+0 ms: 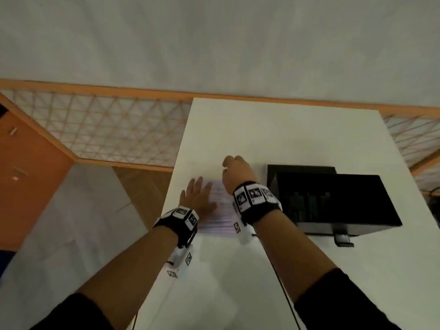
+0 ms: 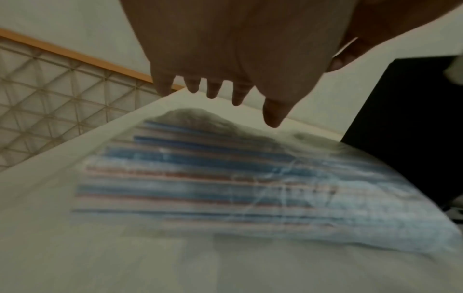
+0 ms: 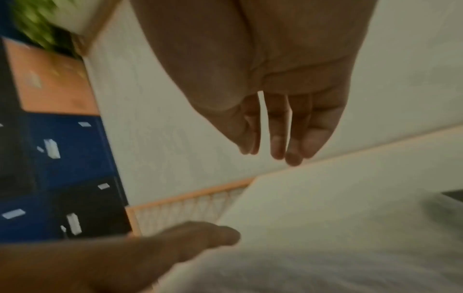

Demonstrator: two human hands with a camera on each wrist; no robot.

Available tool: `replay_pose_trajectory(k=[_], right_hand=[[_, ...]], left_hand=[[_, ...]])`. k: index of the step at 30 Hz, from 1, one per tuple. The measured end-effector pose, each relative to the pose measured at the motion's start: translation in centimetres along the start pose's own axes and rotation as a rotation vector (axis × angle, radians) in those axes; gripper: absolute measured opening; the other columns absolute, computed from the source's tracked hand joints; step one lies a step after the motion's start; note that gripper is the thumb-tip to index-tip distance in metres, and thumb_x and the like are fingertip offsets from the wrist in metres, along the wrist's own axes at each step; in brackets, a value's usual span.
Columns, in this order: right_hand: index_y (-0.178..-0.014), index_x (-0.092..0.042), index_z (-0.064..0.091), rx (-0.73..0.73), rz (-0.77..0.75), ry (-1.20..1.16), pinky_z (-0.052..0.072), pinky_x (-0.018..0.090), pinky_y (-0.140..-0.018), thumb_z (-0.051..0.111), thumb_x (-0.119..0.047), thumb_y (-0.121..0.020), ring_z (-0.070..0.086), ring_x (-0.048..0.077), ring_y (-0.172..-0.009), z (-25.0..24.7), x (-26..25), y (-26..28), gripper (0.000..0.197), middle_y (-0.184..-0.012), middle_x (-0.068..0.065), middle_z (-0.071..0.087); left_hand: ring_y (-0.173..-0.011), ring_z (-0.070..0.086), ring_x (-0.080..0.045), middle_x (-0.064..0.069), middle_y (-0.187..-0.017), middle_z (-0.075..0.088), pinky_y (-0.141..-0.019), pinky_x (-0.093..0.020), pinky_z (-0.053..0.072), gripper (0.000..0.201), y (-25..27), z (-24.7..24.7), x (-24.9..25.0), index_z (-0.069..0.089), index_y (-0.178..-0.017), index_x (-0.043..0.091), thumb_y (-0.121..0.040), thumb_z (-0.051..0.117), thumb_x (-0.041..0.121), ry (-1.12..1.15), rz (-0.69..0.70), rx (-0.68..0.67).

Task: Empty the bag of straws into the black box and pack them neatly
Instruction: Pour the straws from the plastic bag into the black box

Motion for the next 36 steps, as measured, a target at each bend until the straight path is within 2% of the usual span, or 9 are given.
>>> replay_pose_trajectory(k=[6,11,17,23,27,29,32,34,36], right_hand=[[-0.129,-0.010,0.043,-0.025,0.055,0.224,0.037,0.048,-0.102,0.036,-0.001,-0.091,0.038,0.033,-0.126,3.7,1.4,-5.4,0.039,-0.137,0.011,0.041],[-0.149,-0.017,0.013,-0.233,0.038,0.312,0.009,0.058,-0.116,0.035,-0.008,-0.097,0.008,0.027,-0.146,7.5,4.1,-8.0,0.057,-0.158,0.001,0.011],[-0.137,-0.011,0.031,-0.245,0.014,0.419,0.019,0.058,-0.112,0.046,-0.006,-0.088,0.035,0.036,-0.130,8.6,4.1,-8.0,0.051,-0.139,0.015,0.039],[-0.120,-0.006,0.050,-0.158,-0.040,0.368,0.031,0.050,-0.105,0.042,-0.009,-0.090,0.044,0.034,-0.119,6.6,2.0,-6.6,0.031,-0.126,0.015,0.047],[-0.118,-0.003,0.046,-0.110,-0.152,0.304,0.035,0.045,-0.100,0.035,-0.008,-0.093,0.054,0.032,-0.114,2.8,-1.2,-4.1,0.028,-0.122,0.016,0.056],[-0.117,-0.005,0.044,-0.049,-0.172,0.269,0.037,0.043,-0.096,0.036,-0.004,-0.091,0.057,0.032,-0.110,0.0,-2.0,-2.9,0.027,-0.119,0.014,0.059],[-0.123,-0.010,0.041,0.044,-0.192,0.143,0.035,0.042,-0.097,0.035,0.002,-0.087,0.056,0.031,-0.109,-4.4,-2.8,-1.2,0.038,-0.121,0.011,0.058],[-0.123,-0.013,0.041,0.083,-0.215,0.101,0.034,0.042,-0.099,0.033,0.004,-0.086,0.055,0.032,-0.107,-6.6,-3.1,-0.2,0.042,-0.120,0.009,0.055],[-0.117,-0.016,0.046,0.109,-0.234,0.108,0.035,0.040,-0.098,0.034,0.008,-0.082,0.055,0.031,-0.105,-7.9,-3.0,0.4,0.044,-0.115,0.008,0.053]], left_hand=[[-0.147,-0.007,-0.027,-0.005,-0.160,-0.008,-0.119,-0.045,0.011,0.076,-1.4,1.1,0.2,0.001,-0.152,0.020,-0.094,0.043,0.045,-0.037,0.038,-0.153],[-0.146,0.003,-0.028,-0.008,-0.159,0.006,-0.117,-0.046,0.017,0.071,-1.2,0.9,0.3,0.018,-0.149,0.020,-0.092,0.046,0.050,0.011,0.079,-0.076],[-0.145,0.009,-0.027,-0.007,-0.158,0.009,-0.116,-0.044,0.020,0.069,-1.3,0.6,-0.1,0.019,-0.149,0.018,-0.092,0.051,0.042,0.092,0.119,-0.081],[-0.146,0.007,-0.032,-0.016,-0.158,0.002,-0.116,-0.041,0.019,0.071,-2.1,-4.7,-2.2,0.008,-0.151,0.012,-0.096,0.050,0.029,0.430,-0.080,0.225],[-0.128,0.044,-0.034,-0.025,-0.143,0.041,-0.103,-0.036,0.035,0.070,-2.7,-7.6,-1.7,-0.004,-0.150,0.006,-0.100,0.042,0.025,0.897,-0.150,0.260],[-0.122,0.049,-0.033,-0.024,-0.135,0.050,-0.100,-0.033,0.038,0.058,-2.3,-9.7,-0.6,0.012,-0.149,0.007,-0.101,0.039,0.023,0.935,-0.105,0.334],[-0.111,0.054,-0.033,-0.024,-0.121,0.055,-0.091,-0.028,0.039,0.029,-1.6,-13.2,2.1,0.057,-0.120,0.001,-0.099,0.040,0.011,0.766,0.058,0.454],[-0.095,0.057,-0.034,-0.021,-0.103,0.058,-0.083,-0.033,0.044,0.022,-0.8,-15.2,3.7,0.064,-0.092,0.003,-0.095,0.042,0.008,0.759,0.147,0.507],[-0.084,0.054,-0.033,-0.013,-0.087,0.052,-0.074,-0.035,0.041,0.018,0.3,-17.0,4.4,0.057,-0.081,0.005,-0.093,0.044,0.008,0.824,0.191,0.544]])
Point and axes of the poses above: each hand's wrist, its own y-axis away from the middle knuckle, its own z-axis out of the palm, x = y × z, the point moved 8 cm from there along -y, towards the middle knuckle
